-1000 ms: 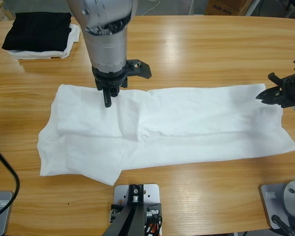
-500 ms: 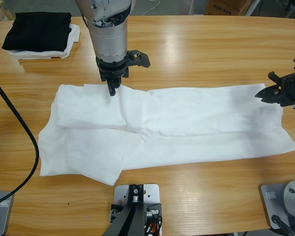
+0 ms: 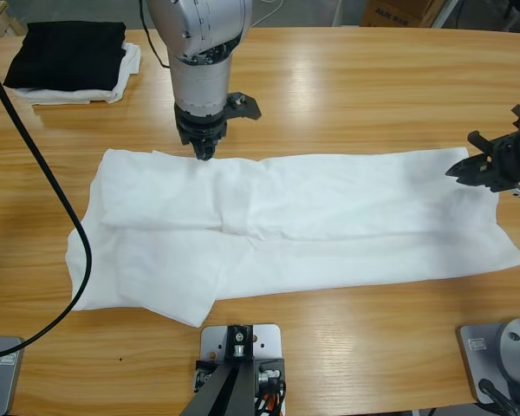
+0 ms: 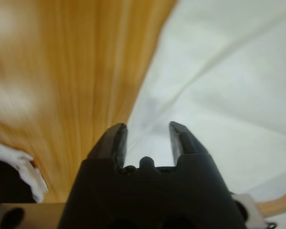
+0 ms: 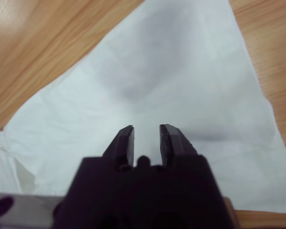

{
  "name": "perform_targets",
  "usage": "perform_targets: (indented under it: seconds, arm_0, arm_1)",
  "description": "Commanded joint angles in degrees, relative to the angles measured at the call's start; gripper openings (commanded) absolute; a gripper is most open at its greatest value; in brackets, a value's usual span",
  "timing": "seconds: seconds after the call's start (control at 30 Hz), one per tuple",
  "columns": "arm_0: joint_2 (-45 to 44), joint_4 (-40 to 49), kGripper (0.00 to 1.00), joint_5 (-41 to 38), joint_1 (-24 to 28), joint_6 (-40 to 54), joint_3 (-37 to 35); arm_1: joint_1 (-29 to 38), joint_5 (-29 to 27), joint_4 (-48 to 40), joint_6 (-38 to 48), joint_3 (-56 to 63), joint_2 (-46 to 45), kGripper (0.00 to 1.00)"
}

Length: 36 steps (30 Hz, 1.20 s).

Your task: Fold clothes

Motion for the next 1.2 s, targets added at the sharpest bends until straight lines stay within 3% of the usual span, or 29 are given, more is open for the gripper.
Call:
perform_targets:
  seconds: [0.03, 0.1, 0.23, 0.27, 0.33, 0.43, 0.47, 0.53, 0.63, 0.8, 0.83, 0.93, 0.97, 1.0, 1.1, 1.2]
  arm_0:
    - [-12.41, 7.07, 0.890, -6.46, 0.68, -11.25, 4.49]
    - [-16.46, 5.26, 0.869, -8.72, 0.61, -11.76, 8.62]
    - [-27.07, -5.79, 0.863, -14.03, 0.84, -12.58, 29.41]
    - [-29.82, -9.63, 0.859, -15.70, 0.84, -13.37, 35.13]
    - [-34.28, -17.15, 0.858, -18.83, 0.77, -15.29, 45.16]
    - [-36.83, -26.78, 0.858, -20.87, 0.19, -17.79, 57.19]
    - [-36.87, -28.70, 0.858, -21.08, 0.08, -18.30, 59.54]
    - [-37.04, -33.18, 0.858, -21.19, -0.57, -19.81, 64.48]
    - [-36.73, -37.21, 0.858, -20.98, -1.05, -21.18, 68.42]
    - [-36.48, -37.61, 0.855, -16.90, -1.03, -23.24, 67.37]
    - [-37.04, -37.38, 0.790, -16.63, -1.01, -23.27, 66.31]
    - [-39.38, -34.45, 0.312, -16.37, -0.92, -22.15, 61.55]
    - [-39.99, -33.51, 0.093, -16.32, -0.94, -21.35, 60.32]
    - [-40.73, -32.71, 0.000, -16.21, -0.96, -20.60, 59.24]
    - [-42.42, -31.37, 0.000, -14.51, -0.90, -20.07, 58.26]
    - [-38.52, -31.55, 0.000, -13.66, -0.57, -18.81, 60.58]
  arm_1:
    - [5.98, 8.34, -4.08, -2.40, 1.37, -6.01, 0.209]
    - [8.65, 14.48, -7.90, -2.96, 1.37, -4.85, 0.214]
    - [13.40, 20.23, -13.19, -2.23, 1.12, -2.78, 0.275]
    - [14.42, 20.42, -13.82, -2.08, 0.89, -2.29, 0.228]
    - [16.04, 21.37, -15.25, -1.98, 0.61, -1.06, 0.010]
    - [18.43, 24.39, -19.83, 0.50, 0.56, 2.67, 0.000]
    - [19.38, 25.25, -21.42, 1.82, 0.40, 4.36, 0.040]
    - [21.68, 25.90, -22.49, 3.56, 0.24, 7.89, 0.251]
    - [24.56, 26.04, -24.69, 5.25, 0.17, 11.67, 0.261]
    - [26.25, 26.27, -26.60, 6.62, -2.01, 15.45, 0.260]
    - [26.32, 26.34, -26.60, 6.76, -2.39, 15.57, 0.260]
    - [26.32, 26.34, -26.60, 6.90, -2.68, 15.82, 0.258]
    - [26.32, 26.34, -26.60, 6.86, -2.68, 15.98, 0.255]
    - [26.32, 26.31, -26.60, 6.86, -2.68, 16.12, 0.255]
    - [26.32, 26.22, -26.69, 6.90, -2.68, 16.68, 0.250]
    - [26.32, 26.08, -26.92, 6.86, -2.68, 17.26, 0.237]
